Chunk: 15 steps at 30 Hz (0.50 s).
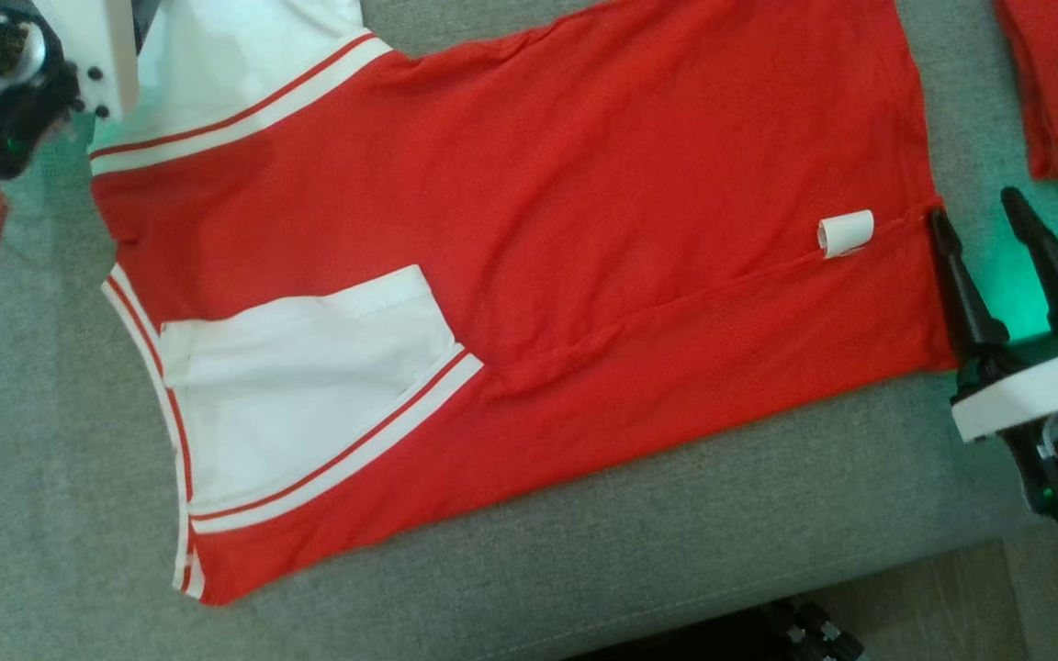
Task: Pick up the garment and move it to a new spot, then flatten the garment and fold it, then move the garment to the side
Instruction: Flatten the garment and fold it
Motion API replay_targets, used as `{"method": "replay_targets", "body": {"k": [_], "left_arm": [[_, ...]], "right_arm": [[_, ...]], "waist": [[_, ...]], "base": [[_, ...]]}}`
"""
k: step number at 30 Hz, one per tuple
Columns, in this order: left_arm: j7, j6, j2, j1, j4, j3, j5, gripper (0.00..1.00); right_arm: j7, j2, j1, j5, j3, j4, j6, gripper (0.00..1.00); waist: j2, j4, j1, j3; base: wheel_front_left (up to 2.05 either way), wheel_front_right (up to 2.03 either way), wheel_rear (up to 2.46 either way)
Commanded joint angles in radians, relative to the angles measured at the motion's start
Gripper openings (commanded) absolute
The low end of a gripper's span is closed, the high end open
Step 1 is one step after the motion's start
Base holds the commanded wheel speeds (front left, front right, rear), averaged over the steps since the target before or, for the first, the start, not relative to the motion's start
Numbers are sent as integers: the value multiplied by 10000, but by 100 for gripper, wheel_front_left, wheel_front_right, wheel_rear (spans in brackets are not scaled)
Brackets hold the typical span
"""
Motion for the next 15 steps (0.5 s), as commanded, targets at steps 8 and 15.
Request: {"method": "replay_targets", "body": {"k": [8, 15], "left_arm": [[-519, -56, 495, -725, 88, -76, -302, 0], [-954, -57, 603, -962, 174, -431, -469, 0]], "right_arm": [[-86, -367, -683, -19, 286, -142, 65, 100], [991, -457, -2543, 579, 1061, 330, 65, 100]], "waist": [[0, -89, -1, 94], [0, -16, -1, 6]], "base": [[0, 0, 0], [0, 0, 0]]}}
